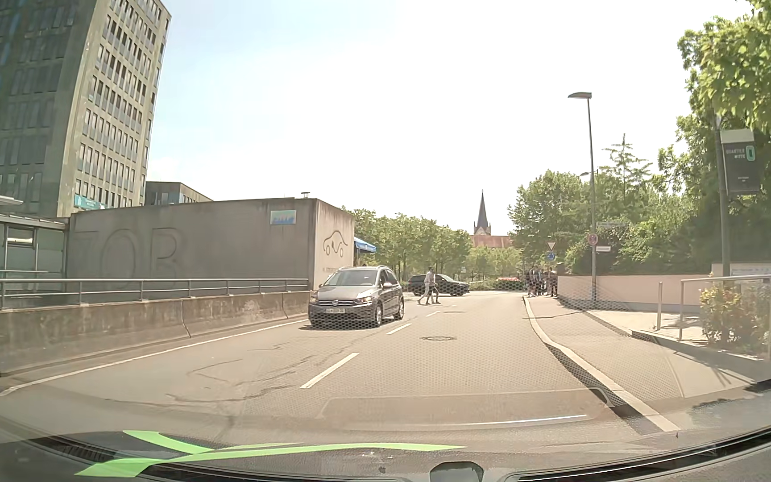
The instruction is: Follow the waypoints while adhering to traffic rules and regulations
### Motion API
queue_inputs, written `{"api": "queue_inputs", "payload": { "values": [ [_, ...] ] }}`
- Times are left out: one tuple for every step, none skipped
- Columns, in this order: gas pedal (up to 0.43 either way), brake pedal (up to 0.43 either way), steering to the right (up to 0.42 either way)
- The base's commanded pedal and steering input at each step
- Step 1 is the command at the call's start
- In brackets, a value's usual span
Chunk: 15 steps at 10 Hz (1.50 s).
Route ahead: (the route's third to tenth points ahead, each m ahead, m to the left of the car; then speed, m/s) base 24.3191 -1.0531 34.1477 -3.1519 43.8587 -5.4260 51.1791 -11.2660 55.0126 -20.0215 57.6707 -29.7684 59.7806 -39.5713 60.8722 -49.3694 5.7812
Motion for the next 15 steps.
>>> {"api": "queue_inputs", "payload": {
  "values": [
    [0.098, 0.0, 0.045],
    [0.079, 0.0, 0.046],
    [0.067, 0.0, 0.045],
    [0.047, 0.0, 0.045],
    [0.039, 0.0, 0.045],
    [0.028, 0.0, 0.046],
    [0.02, 0.0, 0.045],
    [0.008, 0.0, 0.045],
    [0.008, 0.0, 0.045],
    [0.008, 0.0, 0.045],
    [0.008, 0.0, 0.045],
    [0.008, 0.0, 0.045],
    [0.008, 0.0, 0.045],
    [0.008, 0.0, 0.045],
    [0.008, 0.0, 0.045]
  ]
}}
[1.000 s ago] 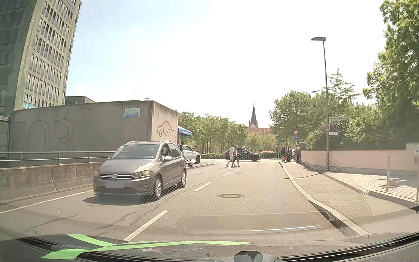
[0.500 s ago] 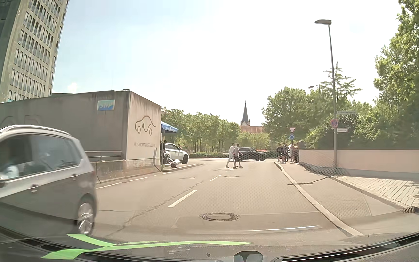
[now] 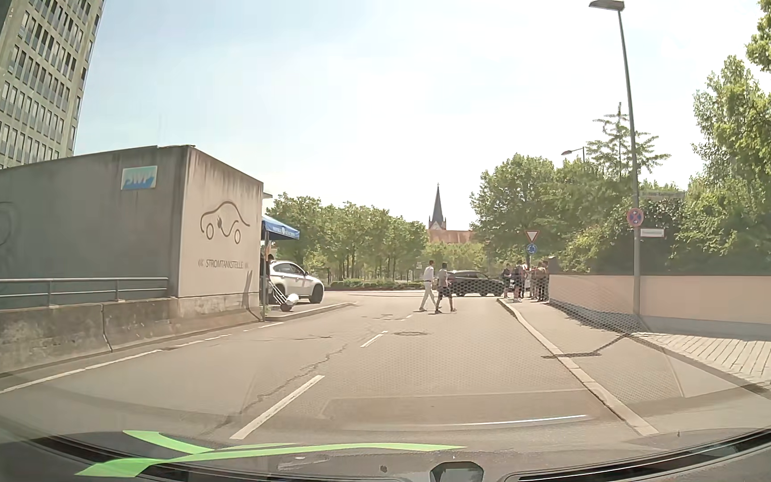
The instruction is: Follow the waypoints while adhering to traffic rules and regulations
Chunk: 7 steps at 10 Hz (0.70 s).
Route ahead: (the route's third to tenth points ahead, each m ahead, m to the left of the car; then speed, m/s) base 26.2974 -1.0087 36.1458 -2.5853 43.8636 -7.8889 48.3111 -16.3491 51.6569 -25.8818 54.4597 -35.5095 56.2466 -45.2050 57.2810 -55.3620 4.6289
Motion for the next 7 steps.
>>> {"api": "queue_inputs", "payload": {
  "values": [
    [0.008, 0.0, 0.045],
    [0.008, 0.0, 0.045],
    [0.008, 0.0, 0.045],
    [0.008, 0.0, 0.045],
    [0.0, 0.0, 0.045],
    [0.0, 0.0, 0.044],
    [0.0, 0.0, 0.044]
  ]
}}
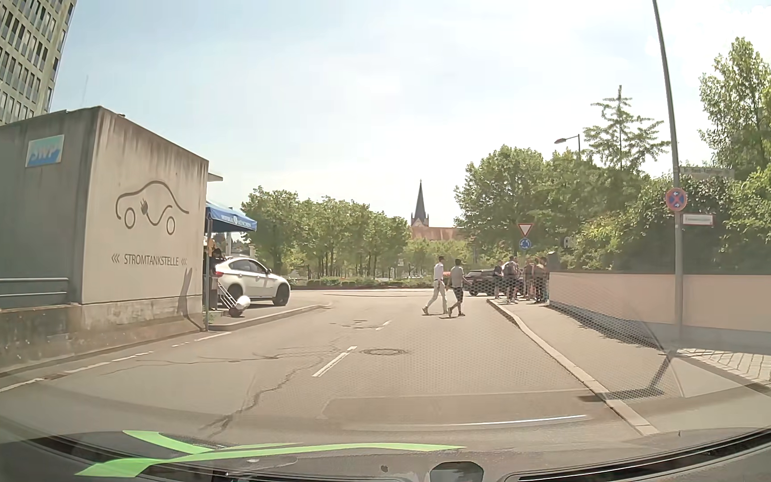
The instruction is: Follow the waypoints while adhering to traffic rules and regulations
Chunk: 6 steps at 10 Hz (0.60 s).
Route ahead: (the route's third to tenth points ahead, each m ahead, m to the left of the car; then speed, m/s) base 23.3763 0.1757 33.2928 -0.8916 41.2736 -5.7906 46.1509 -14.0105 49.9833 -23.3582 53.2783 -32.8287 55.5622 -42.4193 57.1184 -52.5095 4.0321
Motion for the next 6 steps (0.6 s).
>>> {"api": "queue_inputs", "payload": {
  "values": [
    [0.0, 0.0, 0.042],
    [0.0, 0.0, 0.041],
    [0.0, 0.0, 0.041],
    [0.0, 0.0, 0.041],
    [0.0, 0.0, 0.041],
    [0.0, 0.0, 0.041]
  ]
}}
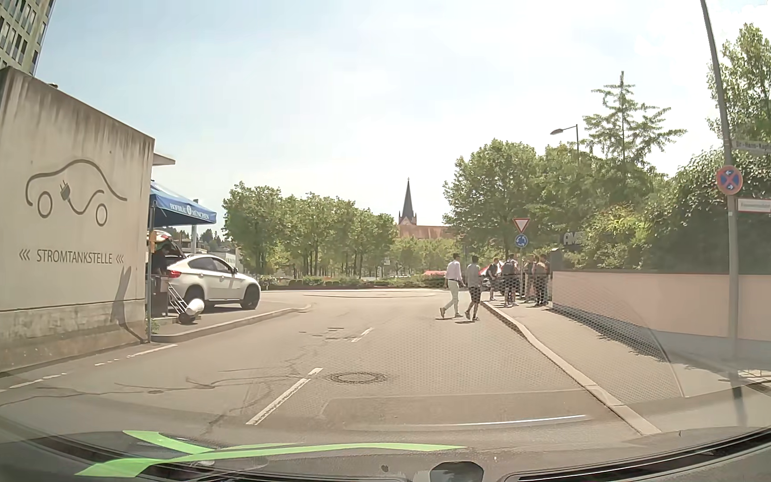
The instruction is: Follow the waypoints while adhering to traffic rules and regulations
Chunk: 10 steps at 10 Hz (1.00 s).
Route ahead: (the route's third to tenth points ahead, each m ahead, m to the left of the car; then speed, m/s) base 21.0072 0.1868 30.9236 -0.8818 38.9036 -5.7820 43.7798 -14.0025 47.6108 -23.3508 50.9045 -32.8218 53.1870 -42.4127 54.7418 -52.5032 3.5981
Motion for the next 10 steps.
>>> {"api": "queue_inputs", "payload": {
  "values": [
    [0.0, 0.0, 0.041],
    [0.0, 0.0, 0.04],
    [0.008, 0.0, 0.039],
    [0.02, 0.0, 0.038],
    [0.02, 0.0, 0.036],
    [0.02, 0.0, 0.034],
    [0.028, 0.0, 0.033],
    [0.028, 0.0, 0.032],
    [0.028, 0.0, 0.031],
    [0.028, 0.0, 0.031]
  ]
}}
